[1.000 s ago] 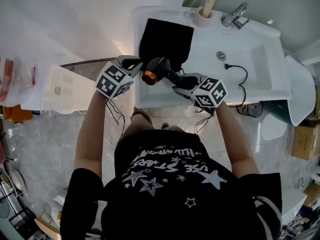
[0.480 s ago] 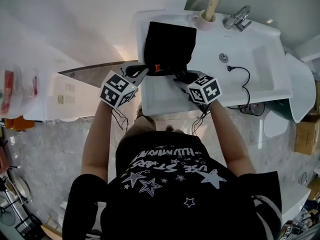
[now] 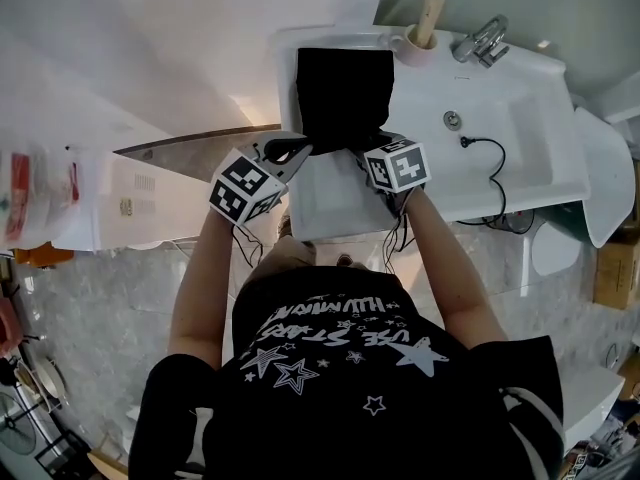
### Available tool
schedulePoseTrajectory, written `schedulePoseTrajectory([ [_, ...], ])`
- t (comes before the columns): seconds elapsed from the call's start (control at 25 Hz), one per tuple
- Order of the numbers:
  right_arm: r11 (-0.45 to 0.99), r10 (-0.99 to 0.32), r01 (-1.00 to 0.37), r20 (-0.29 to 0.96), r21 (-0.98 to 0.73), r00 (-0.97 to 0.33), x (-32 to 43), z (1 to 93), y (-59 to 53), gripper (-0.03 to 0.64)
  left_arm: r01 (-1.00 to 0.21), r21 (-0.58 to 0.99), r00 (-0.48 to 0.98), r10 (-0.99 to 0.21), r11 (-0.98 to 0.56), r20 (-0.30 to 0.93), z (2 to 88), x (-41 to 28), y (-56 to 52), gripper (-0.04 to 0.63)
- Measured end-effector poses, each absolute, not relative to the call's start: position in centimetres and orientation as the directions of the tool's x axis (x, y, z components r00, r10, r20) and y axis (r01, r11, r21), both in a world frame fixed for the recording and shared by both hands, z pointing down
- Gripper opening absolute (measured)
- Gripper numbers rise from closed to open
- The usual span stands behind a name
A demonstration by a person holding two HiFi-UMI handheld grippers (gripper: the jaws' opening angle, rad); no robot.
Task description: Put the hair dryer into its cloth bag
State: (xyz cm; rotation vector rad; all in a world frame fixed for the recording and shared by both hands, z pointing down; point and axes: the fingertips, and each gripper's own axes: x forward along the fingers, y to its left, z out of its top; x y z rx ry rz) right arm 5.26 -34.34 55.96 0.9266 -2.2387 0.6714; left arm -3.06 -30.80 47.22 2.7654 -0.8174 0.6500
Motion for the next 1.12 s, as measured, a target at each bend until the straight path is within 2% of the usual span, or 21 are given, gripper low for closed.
schedulePoseTrajectory([
  [0.32, 0.587, -0.473, -0.787, 0.708, -0.190, -0.524, 4.4, 56.6, -36.1, 0.186, -0.571, 0.054, 0.732, -0.477, -0.819, 0.487, 48.5, -5.0, -31.0, 0.014],
  [0.6, 0.584, -0.497, -0.807, 0.746, -0.090, -0.443, 3.8, 57.8, -36.0, 0.187, -0.630, 0.055, 0.679, -0.515, -0.775, 0.523, 51.0, -6.2, -30.8, 0.015],
  [1.12, 0.547, -0.525, -0.834, 0.745, -0.076, -0.413, 3.5, 58.8, -35.6, 0.201, -0.683, 0.051, 0.637, -0.561, -0.728, 0.529, 51.8, -6.0, -31.2, 0.018],
])
